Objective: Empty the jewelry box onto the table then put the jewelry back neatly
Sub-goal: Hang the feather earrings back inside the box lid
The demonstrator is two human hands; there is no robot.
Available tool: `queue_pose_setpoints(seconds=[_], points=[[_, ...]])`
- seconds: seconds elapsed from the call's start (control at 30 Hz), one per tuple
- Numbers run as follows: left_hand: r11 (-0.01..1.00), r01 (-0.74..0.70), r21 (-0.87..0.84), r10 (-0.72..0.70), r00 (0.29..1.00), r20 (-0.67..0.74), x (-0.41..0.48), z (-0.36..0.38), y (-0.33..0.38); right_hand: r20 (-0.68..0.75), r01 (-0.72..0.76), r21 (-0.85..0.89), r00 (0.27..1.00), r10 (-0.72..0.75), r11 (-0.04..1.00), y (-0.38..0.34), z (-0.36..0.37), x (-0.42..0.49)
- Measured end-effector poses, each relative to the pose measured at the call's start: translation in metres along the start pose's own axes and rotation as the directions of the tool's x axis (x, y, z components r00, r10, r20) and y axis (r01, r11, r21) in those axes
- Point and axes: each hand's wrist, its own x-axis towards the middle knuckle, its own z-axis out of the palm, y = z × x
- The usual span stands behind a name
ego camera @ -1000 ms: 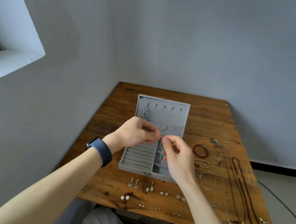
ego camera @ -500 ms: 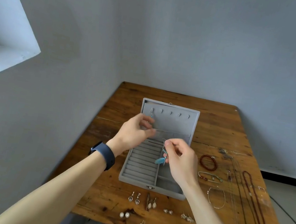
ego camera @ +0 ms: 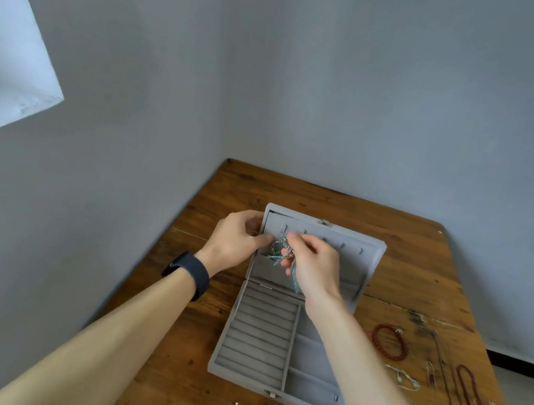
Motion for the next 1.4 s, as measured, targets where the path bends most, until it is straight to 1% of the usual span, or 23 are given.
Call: queue_pose_setpoints(seconds=[0.13,0.23,0.33,0.47,0.57,0.7,0.8,0.87,0.9,0.97,1.03,1.1,1.17,1.2,1.27,1.3,1.4], points=[[0.993,-0.093,0.073,0.094,0.995,-0.021,-0.004,-0.005,-0.006,-0.080,-0.066,0.112,0.994,0.076,0.991,-0.004,0.018,0.001],[0.987,-0.128,0.101,0.134,0.990,-0.053,-0.009,-0.004,-0.007,-0.157,-0.079,0.145,0.982,0.102,0.986,-0.005,0.027,-0.003],[0.984,-0.144,0.109,0.153,0.985,-0.077,-0.012,-0.002,-0.008,-0.208,-0.093,0.188,0.969,0.132,0.978,-0.006,0.032,-0.007],[0.985,-0.151,0.084,0.157,0.985,-0.077,-0.015,-0.002,-0.010,-0.237,-0.152,0.184,0.952,0.194,0.971,-0.006,0.035,-0.010],[0.986,-0.152,0.062,0.156,0.985,-0.071,-0.016,-0.003,-0.011,-0.189,-0.158,0.130,0.965,0.181,0.979,-0.002,0.032,-0.013],[0.989,-0.142,0.046,0.145,0.987,-0.063,-0.016,-0.005,-0.013,-0.100,-0.083,0.071,0.991,0.090,0.994,0.013,0.019,-0.021],[0.988,-0.149,0.049,0.152,0.986,-0.064,-0.017,-0.006,-0.013,-0.039,-0.058,0.029,0.998,0.059,0.998,0.020,0.005,-0.024],[0.988,-0.144,0.046,0.147,0.987,-0.071,-0.018,-0.006,-0.012,0.000,-0.008,-0.048,1.000,0.008,0.999,0.025,-0.004,-0.024],[0.989,-0.140,0.044,0.143,0.987,-0.074,-0.018,-0.006,-0.012,-0.009,0.042,-0.130,0.999,-0.044,0.991,0.027,-0.009,-0.023],[0.990,-0.134,0.045,0.137,0.988,-0.076,-0.017,-0.006,-0.012,-0.048,0.155,-0.332,0.982,-0.181,0.930,0.030,-0.020,-0.019],[0.991,-0.121,0.049,0.124,0.990,-0.072,-0.016,-0.006,-0.013,-0.071,0.280,-0.464,0.934,-0.351,0.841,0.028,-0.028,-0.015],[0.992,-0.112,0.052,0.116,0.991,-0.069,-0.016,-0.005,-0.012,-0.056,0.421,-0.563,0.839,-0.542,0.711,0.027,-0.033,-0.010],[0.992,-0.114,0.055,0.118,0.991,-0.071,-0.016,-0.005,-0.012,-0.020,0.503,-0.649,0.738,-0.674,0.570,0.029,-0.033,-0.005],[0.992,-0.114,0.055,0.118,0.990,-0.072,-0.016,-0.005,-0.012,-0.005,0.521,-0.676,0.703,-0.711,0.521,0.031,-0.031,-0.004],[0.992,-0.112,0.055,0.116,0.991,-0.074,-0.015,-0.005,-0.012,0.016,0.525,-0.722,0.665,-0.747,0.452,0.039,-0.028,-0.004],[0.992,-0.114,0.058,0.118,0.990,-0.074,-0.015,-0.005,-0.012,0.035,0.513,-0.751,0.660,-0.751,0.416,0.045,-0.027,-0.003],[0.989,-0.130,0.069,0.135,0.988,-0.071,-0.016,-0.005,-0.012,0.112,0.430,-0.865,0.667,-0.737,0.258,0.059,-0.021,-0.005]])
